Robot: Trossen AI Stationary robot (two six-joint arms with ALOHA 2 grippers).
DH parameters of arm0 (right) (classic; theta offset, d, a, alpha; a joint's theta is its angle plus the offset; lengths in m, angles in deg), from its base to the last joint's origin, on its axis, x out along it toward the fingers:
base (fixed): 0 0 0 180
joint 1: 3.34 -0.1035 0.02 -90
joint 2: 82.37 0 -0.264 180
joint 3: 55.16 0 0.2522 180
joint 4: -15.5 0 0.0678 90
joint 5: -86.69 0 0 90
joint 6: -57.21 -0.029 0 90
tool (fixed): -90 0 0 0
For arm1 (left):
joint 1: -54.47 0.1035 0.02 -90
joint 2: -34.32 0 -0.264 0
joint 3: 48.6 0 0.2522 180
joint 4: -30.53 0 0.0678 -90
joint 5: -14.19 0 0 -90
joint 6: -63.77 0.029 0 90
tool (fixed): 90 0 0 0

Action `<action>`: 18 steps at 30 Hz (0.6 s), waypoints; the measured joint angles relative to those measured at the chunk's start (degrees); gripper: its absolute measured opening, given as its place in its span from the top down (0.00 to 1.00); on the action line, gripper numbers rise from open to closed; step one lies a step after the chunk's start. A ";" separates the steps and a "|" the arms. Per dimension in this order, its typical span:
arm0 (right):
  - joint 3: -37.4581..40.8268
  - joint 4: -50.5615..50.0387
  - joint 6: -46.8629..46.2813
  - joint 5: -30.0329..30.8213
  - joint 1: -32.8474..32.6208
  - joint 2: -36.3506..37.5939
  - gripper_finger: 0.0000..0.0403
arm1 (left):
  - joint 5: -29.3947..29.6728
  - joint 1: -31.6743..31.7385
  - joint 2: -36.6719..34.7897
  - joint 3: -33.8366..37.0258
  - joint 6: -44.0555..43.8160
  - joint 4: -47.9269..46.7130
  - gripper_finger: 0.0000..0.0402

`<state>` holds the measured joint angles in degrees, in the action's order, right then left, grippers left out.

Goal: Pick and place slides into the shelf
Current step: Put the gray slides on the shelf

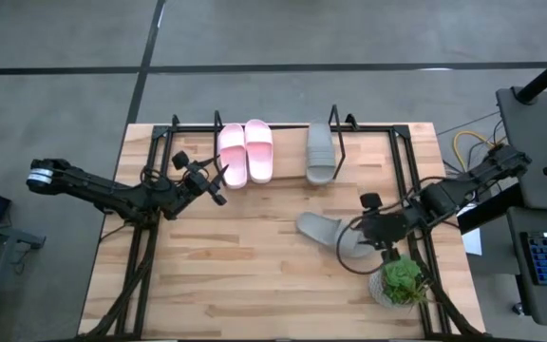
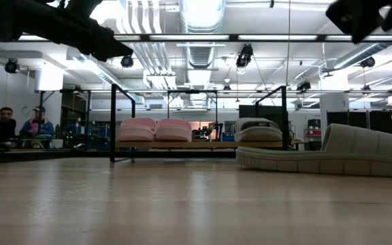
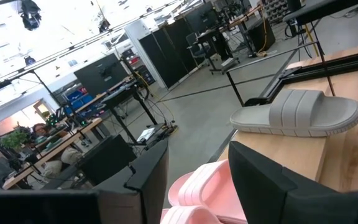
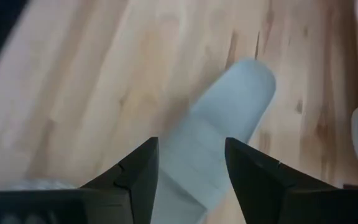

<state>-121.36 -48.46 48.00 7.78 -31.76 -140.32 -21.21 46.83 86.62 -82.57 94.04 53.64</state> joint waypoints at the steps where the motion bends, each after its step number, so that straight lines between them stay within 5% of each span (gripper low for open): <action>1: 1.23 -0.11 0.55 -0.01 -0.30 0.26 0.56 | 0.01 0.00 0.06 0.00 0.00 -0.01 0.62; 11: 5.66 1.06 5.33 2.80 -0.62 -2.14 0.52 | 0.01 0.00 0.06 -0.33 -2.16 0.14 0.62; 18: 4.91 7.34 15.62 -8.31 5.89 -4.18 0.54 | -0.03 0.00 0.06 -0.20 -3.01 0.11 0.62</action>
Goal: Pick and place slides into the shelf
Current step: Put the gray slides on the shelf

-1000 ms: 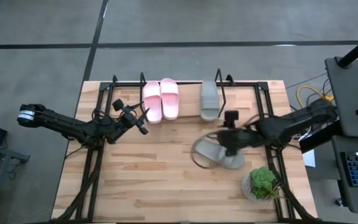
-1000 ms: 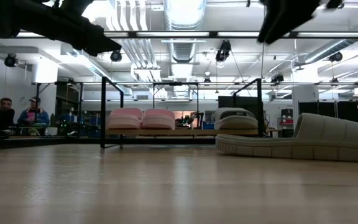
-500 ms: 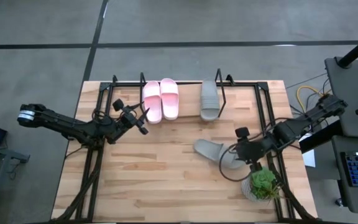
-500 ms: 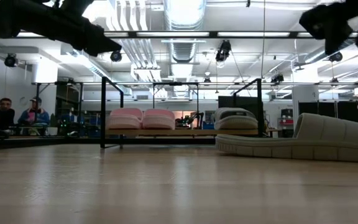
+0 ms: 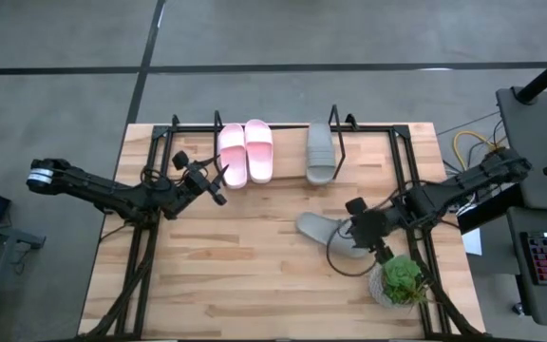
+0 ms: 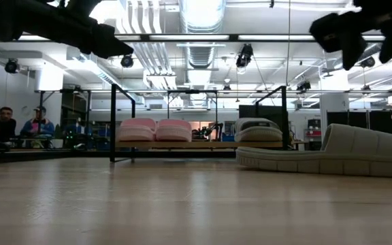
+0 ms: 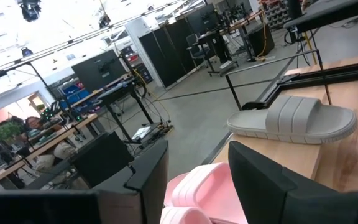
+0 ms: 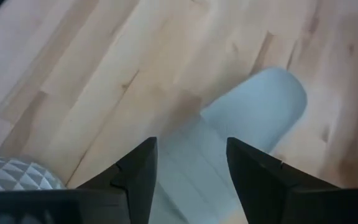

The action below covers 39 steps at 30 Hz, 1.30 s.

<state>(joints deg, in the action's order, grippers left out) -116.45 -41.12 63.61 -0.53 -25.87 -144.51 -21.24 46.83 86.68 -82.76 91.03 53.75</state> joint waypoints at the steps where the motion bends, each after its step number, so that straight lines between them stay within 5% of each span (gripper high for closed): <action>1: 0.00 0.58 1.63 -1.92 1.63 -0.38 0.55 | -0.02 0.00 0.00 0.00 0.02 0.00 0.62; 12: -0.05 3.94 14.84 -21.29 19.16 -8.67 0.55 | -0.07 0.00 0.15 0.13 0.08 -0.34 0.62; 22: -7.21 -3.57 26.45 -22.36 20.81 -19.19 0.57 | -0.07 0.00 0.13 0.13 0.08 -0.30 0.62; 39: -17.03 -16.89 27.50 -24.16 20.84 -35.43 0.60 | -0.13 0.02 0.89 0.20 0.14 -0.35 0.62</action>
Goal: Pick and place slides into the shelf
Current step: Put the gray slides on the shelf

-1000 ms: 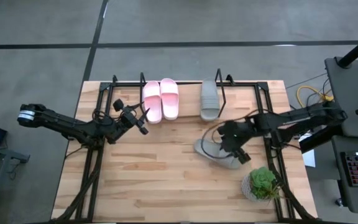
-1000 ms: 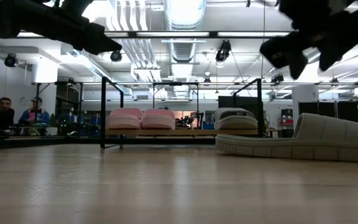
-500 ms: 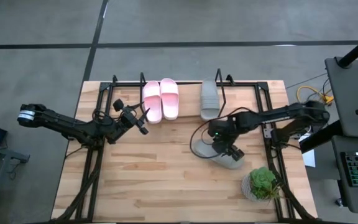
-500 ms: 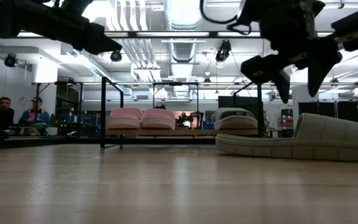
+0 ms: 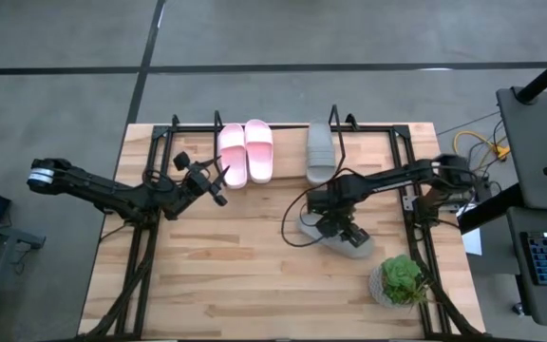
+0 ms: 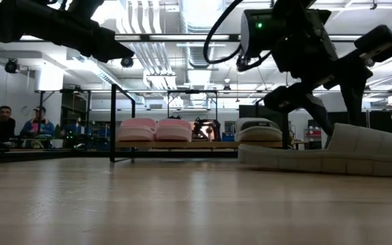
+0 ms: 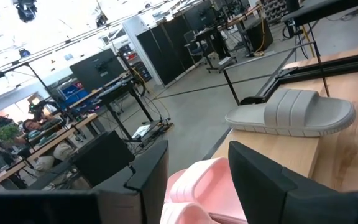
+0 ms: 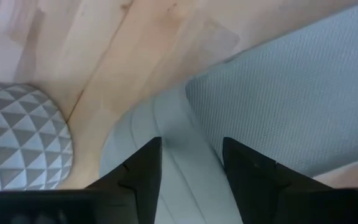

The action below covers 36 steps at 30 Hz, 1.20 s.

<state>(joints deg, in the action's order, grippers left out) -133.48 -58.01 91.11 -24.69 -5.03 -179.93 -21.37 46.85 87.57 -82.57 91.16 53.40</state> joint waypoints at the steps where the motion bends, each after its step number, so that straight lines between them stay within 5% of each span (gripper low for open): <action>1: -0.61 -0.83 0.18 -0.10 0.00 -0.60 0.61 | 0.01 0.00 0.03 0.04 -0.01 -0.03 0.62; 15: -2.42 -3.77 3.22 -1.69 0.70 -4.45 0.75 | -0.04 0.00 0.25 0.24 -0.01 0.03 0.62; 29: -7.29 -11.04 5.16 -5.57 1.49 -8.23 0.55 | -0.04 0.00 0.29 0.55 -0.01 0.24 0.62; 36: -7.12 -11.92 5.74 -6.07 1.51 -9.60 0.55 | 0.02 0.00 0.29 0.83 -0.01 0.09 0.62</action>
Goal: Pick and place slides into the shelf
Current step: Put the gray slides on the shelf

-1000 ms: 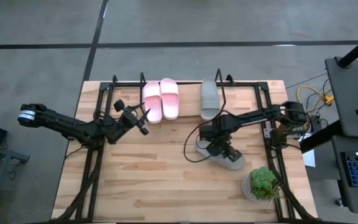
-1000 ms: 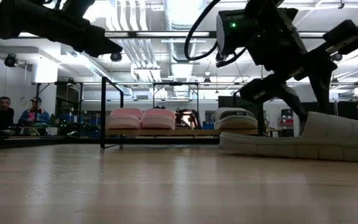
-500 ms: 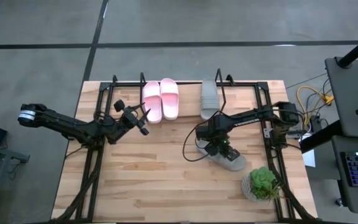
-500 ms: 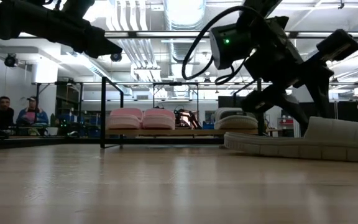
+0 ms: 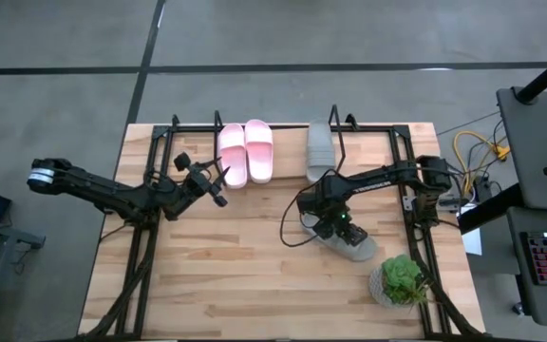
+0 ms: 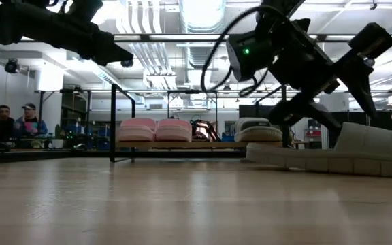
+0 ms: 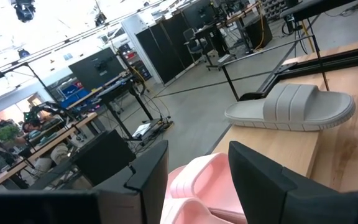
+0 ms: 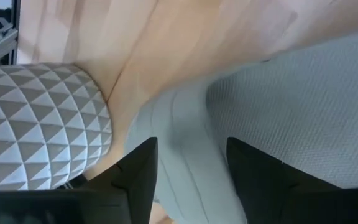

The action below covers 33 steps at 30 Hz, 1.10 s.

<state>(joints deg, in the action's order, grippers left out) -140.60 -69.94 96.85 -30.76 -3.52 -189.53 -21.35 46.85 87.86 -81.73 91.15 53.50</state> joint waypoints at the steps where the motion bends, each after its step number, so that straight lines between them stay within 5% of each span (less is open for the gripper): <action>1: 0.17 -0.14 0.19 -0.04 -0.02 -0.40 0.55 | 0.00 0.00 0.00 0.04 0.02 0.00 0.62; 11: -1.03 -2.25 1.57 -1.32 0.07 -4.43 0.69 | 0.00 0.04 0.00 0.06 0.04 -0.03 0.62; 19: -1.88 -1.91 1.92 -1.51 0.09 -3.04 0.96 | 0.00 0.04 0.00 0.06 0.04 -0.03 0.62; 33: -9.16 2.95 -3.79 -2.83 1.39 3.83 0.98 | 0.00 0.04 0.00 0.11 0.03 -0.03 0.62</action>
<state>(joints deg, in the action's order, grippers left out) -149.76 -66.99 93.07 -33.59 -2.13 -185.70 -21.35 46.89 87.86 -81.63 91.18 53.47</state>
